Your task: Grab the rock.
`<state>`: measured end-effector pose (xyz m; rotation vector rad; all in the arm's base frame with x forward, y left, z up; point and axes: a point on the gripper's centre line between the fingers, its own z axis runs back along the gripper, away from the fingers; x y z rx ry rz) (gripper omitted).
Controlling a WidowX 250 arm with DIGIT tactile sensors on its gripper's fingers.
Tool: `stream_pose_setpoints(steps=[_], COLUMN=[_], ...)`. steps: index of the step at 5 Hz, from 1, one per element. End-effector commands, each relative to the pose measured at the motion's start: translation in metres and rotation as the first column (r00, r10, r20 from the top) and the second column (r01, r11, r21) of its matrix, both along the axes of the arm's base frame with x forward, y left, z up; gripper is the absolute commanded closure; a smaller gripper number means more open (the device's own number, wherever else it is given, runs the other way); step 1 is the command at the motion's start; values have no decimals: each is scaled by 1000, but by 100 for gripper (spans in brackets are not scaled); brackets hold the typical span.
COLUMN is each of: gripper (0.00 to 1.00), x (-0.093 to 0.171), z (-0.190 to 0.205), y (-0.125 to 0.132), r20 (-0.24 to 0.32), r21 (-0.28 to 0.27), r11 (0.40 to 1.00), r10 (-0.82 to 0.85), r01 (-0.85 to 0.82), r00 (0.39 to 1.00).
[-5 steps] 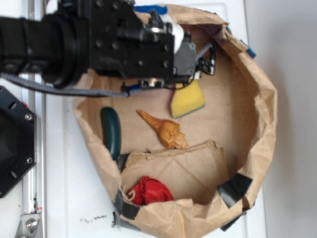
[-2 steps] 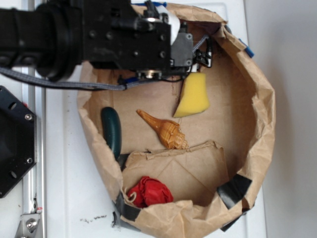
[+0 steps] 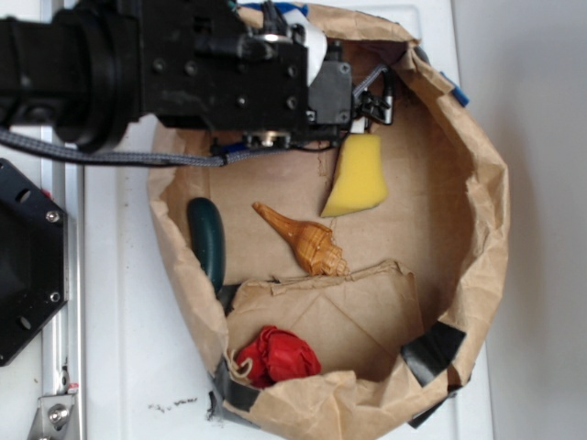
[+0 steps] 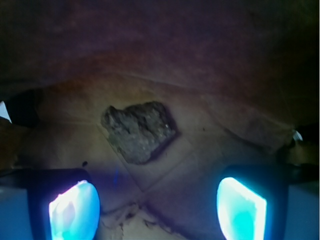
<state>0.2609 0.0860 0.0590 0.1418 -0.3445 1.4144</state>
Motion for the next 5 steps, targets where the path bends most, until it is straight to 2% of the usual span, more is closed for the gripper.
stream_pose_setpoints(steps=[1, 3, 4, 5], gripper=[0, 0, 0, 70], x=[7, 14, 14, 15], z=[-5, -25, -27, -26], y=[29, 38, 37, 36], r20=[26, -25, -20, -6], r21=[69, 77, 84, 75], r11=[995, 994, 995, 996], r10=[70, 80, 63, 43], r01=[-71, -78, -61, -43], r00=[997, 996, 998, 999])
